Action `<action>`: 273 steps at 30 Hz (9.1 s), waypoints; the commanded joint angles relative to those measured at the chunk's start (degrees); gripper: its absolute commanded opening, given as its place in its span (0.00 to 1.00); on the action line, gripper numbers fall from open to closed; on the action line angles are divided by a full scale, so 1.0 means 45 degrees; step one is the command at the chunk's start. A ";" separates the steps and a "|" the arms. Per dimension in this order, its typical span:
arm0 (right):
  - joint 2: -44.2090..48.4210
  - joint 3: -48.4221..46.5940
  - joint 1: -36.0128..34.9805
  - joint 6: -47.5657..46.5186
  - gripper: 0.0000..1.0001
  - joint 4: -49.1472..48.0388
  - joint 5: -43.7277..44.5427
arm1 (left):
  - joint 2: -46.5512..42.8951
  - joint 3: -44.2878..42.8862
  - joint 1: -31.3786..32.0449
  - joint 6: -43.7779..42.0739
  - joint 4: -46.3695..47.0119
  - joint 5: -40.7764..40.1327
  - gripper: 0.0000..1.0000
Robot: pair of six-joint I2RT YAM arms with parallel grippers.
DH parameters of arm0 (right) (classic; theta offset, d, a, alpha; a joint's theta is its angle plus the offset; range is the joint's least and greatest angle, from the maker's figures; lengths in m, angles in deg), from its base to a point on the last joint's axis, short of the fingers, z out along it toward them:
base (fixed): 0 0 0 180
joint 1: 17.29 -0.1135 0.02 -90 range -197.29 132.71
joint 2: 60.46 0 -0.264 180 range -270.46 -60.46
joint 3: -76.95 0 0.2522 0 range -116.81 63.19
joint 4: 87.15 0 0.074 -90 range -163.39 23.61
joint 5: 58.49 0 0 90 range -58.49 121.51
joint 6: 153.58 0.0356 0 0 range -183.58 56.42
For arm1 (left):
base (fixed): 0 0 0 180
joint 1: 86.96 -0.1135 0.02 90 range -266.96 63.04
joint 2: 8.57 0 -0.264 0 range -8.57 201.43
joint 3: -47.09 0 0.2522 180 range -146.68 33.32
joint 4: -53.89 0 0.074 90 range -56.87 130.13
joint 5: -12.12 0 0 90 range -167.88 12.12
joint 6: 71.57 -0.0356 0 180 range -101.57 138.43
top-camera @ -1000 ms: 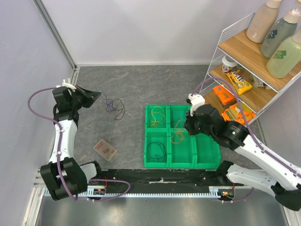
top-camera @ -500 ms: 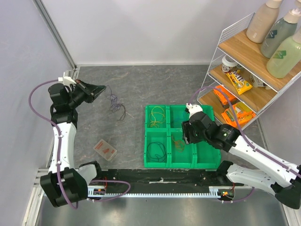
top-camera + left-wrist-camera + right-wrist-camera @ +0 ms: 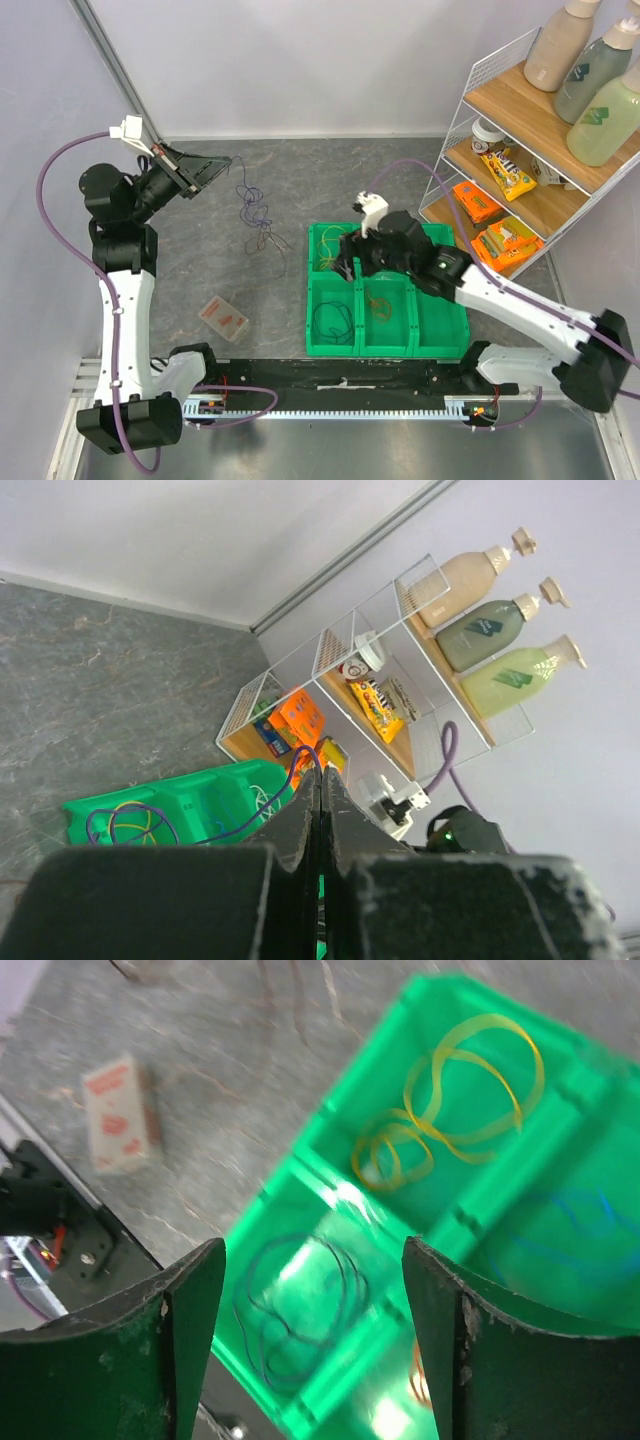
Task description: Untangle the cables
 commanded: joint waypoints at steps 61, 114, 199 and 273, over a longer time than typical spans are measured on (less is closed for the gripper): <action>-0.8184 -0.2833 -0.0153 0.2517 0.06 -1.3586 -0.3388 | -0.0513 -0.2257 0.0167 0.1746 0.0341 0.0788 0.02; 0.5602 -0.3771 0.4633 -0.1157 0.00 0.4691 0.5246 | 0.1498 -0.1090 0.0245 -0.4525 -0.3764 -0.8022 0.02; -0.5112 -0.3845 -0.0465 -0.0004 0.85 -0.7451 -0.0907 | -0.0219 -0.1007 0.0245 -0.0618 -0.1652 -0.0307 0.02; -1.0136 -0.6582 -0.3708 0.2165 0.48 -0.9796 0.2980 | -0.0161 -0.4464 0.0206 0.3230 -0.9600 -0.5659 0.02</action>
